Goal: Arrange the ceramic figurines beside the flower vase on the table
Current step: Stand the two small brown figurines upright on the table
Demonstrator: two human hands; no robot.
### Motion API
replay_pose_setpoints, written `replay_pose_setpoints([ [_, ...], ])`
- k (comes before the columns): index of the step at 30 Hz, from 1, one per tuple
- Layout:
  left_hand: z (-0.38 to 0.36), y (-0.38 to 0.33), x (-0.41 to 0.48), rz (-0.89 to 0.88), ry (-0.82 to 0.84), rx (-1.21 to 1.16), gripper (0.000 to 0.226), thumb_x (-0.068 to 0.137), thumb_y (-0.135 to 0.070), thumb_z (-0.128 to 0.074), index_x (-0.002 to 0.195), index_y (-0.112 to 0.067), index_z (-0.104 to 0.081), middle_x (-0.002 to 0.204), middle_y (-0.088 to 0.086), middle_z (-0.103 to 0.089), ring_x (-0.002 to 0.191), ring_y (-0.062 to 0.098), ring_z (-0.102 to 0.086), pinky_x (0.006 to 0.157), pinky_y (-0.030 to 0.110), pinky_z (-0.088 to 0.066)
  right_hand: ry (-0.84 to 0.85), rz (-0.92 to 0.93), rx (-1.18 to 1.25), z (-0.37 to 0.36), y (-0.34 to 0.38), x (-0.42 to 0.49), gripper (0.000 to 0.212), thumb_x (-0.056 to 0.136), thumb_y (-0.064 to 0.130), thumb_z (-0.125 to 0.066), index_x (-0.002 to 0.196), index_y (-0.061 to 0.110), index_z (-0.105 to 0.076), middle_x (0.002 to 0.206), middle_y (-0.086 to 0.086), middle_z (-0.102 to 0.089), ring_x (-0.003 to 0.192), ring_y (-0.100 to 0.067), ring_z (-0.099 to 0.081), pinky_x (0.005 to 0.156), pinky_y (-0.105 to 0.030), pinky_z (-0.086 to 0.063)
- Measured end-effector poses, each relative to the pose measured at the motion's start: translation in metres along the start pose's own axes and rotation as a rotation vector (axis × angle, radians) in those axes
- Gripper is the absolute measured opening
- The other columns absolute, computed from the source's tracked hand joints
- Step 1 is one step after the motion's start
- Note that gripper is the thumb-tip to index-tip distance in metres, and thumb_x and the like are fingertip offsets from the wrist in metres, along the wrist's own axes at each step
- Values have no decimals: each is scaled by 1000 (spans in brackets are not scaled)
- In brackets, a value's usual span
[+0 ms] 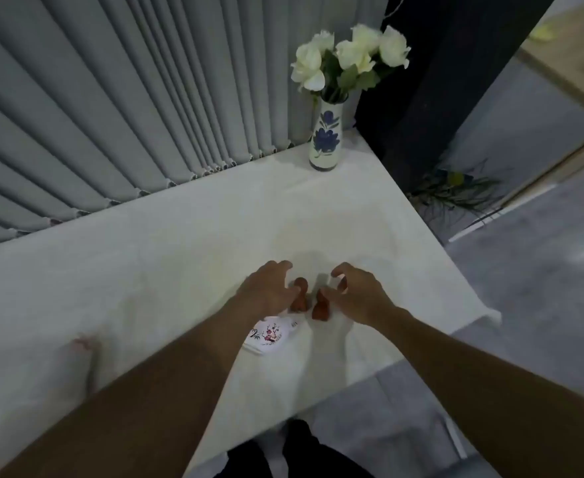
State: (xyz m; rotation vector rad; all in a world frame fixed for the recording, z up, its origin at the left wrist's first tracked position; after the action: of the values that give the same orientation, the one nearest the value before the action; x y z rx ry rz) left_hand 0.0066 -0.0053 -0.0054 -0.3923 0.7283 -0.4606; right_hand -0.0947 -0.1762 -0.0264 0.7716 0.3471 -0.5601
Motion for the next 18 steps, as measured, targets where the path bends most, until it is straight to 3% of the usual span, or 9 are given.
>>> replay_pose_setpoints([
  [1,-2,-1,1,11,2,-2,62,94,-41,-56,150,-24,-37,147,5,-46,121,32,-58,78,35,-53,15,-36,17,-3,-1,1,43,91,46,-68,125,22,-58,107,-1,-66,98,-24,-63,78,-32,-47],
  [4,-12,-2,4,24,7,-6,57,90,-34,-61,144,-19,-48,141,10,-53,127,31,-54,98,40,-48,60,-96,20,-11,-4,1,42,87,51,-70,118,23,-59,106,2,-68,94,-21,-65,66,-28,-45],
  [6,-18,-3,7,13,-5,-48,40,87,-32,-65,123,-15,-62,122,11,-64,114,32,-61,93,43,-51,64,-98,34,-16,-6,1,37,84,51,-72,107,25,-60,102,4,-71,91,-18,-67,64,-26,-45],
  [9,-25,-1,13,32,-49,-94,24,81,-33,-70,98,-17,-66,98,5,-69,94,30,-66,82,41,-54,64,-105,61,-17,-9,4,35,81,50,-74,102,25,-60,97,5,-71,88,-16,-67,64,-26,-46],
  [14,-33,-3,19,97,-84,-148,21,83,-31,-72,99,-18,-66,100,0,-72,95,24,-66,84,36,-54,45,-104,129,-16,-11,4,28,86,40,-73,104,24,-60,97,7,-70,88,-13,-66,64,-21,-46],
  [16,-35,-4,20,98,-98,-172,18,84,-28,-68,99,-18,-65,99,1,-72,93,24,-67,84,38,-55,13,-78,199,-14,-12,0,20,90,34,-69,104,22,-62,87,12,-72,78,-1,-68,63,-16,-49],
  [18,-34,-5,20,76,-108,-254,16,85,-20,-64,100,-17,-65,94,0,-72,85,21,-70,79,35,-58,-13,-21,281,-13,-14,-2,18,92,29,-68,106,20,-63,85,12,-74,71,0,-71,68,-18,-57],
])
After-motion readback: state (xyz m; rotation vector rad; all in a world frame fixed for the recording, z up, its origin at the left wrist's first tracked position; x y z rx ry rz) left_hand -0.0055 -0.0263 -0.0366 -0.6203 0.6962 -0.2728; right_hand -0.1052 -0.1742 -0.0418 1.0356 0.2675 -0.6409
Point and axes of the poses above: each hand's wrist, its own x-axis towards the middle knuckle, its own z-axis out of the back of the hand, y = z × x, the point moved 1 cm from there along x, towards the middle knuckle
